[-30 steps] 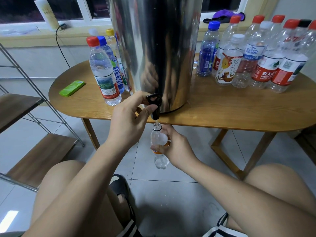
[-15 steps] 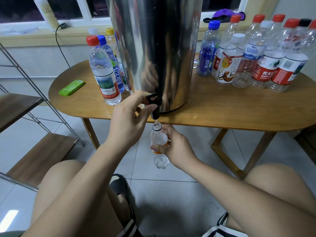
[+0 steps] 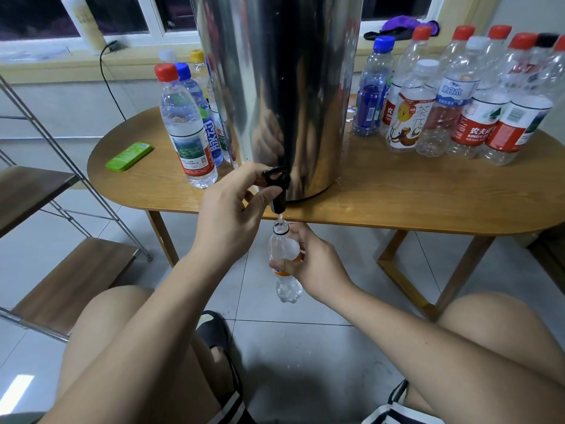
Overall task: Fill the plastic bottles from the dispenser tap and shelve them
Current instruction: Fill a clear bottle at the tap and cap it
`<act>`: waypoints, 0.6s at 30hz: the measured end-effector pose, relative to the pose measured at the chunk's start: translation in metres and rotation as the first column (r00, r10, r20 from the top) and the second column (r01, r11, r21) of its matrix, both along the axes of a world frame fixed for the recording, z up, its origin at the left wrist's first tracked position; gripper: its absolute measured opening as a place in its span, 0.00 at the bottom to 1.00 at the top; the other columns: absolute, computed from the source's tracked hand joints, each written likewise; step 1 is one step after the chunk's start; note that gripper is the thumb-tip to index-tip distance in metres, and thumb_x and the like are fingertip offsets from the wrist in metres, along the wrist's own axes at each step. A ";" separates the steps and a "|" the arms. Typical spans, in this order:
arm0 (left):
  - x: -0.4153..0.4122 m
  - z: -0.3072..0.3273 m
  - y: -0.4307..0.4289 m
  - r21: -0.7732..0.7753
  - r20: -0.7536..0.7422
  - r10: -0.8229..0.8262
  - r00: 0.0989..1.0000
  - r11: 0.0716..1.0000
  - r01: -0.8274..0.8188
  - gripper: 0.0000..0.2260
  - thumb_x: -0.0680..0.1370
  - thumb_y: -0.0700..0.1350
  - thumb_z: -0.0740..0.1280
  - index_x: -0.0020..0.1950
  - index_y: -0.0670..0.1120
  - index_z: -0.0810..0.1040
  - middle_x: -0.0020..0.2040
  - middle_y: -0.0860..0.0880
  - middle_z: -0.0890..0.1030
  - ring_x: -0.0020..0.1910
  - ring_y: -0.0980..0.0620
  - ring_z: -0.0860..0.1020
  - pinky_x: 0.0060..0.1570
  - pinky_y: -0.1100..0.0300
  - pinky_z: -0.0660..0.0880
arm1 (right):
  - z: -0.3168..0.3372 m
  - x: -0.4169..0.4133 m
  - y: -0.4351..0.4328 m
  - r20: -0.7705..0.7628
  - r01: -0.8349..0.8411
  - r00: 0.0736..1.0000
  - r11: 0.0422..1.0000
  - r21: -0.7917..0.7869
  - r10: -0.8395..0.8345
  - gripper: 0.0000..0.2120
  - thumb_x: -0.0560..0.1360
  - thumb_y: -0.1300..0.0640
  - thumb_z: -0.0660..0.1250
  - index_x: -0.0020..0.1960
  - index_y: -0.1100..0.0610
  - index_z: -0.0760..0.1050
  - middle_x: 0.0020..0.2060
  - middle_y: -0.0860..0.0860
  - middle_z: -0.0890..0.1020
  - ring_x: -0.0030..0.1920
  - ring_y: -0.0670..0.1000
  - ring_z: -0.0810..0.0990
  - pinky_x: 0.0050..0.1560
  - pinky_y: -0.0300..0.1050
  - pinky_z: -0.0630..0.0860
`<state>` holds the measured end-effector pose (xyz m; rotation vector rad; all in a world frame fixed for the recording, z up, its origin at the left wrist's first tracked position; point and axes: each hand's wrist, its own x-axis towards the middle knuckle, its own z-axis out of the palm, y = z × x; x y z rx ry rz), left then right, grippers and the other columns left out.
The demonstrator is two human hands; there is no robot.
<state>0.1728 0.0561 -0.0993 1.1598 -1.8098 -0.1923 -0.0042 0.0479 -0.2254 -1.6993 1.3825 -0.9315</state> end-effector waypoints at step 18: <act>0.000 -0.001 -0.001 -0.018 0.005 -0.014 1.000 1.000 0.014 0.07 0.83 0.40 0.74 0.61 0.46 0.83 0.52 0.52 0.85 0.52 0.54 0.82 0.48 0.49 0.78 | 0.000 0.001 0.000 -0.007 0.005 1.000 1.000 0.002 -0.005 0.33 0.71 0.45 0.83 0.72 0.41 0.73 0.65 0.40 0.83 0.65 0.49 0.82 0.66 0.54 0.80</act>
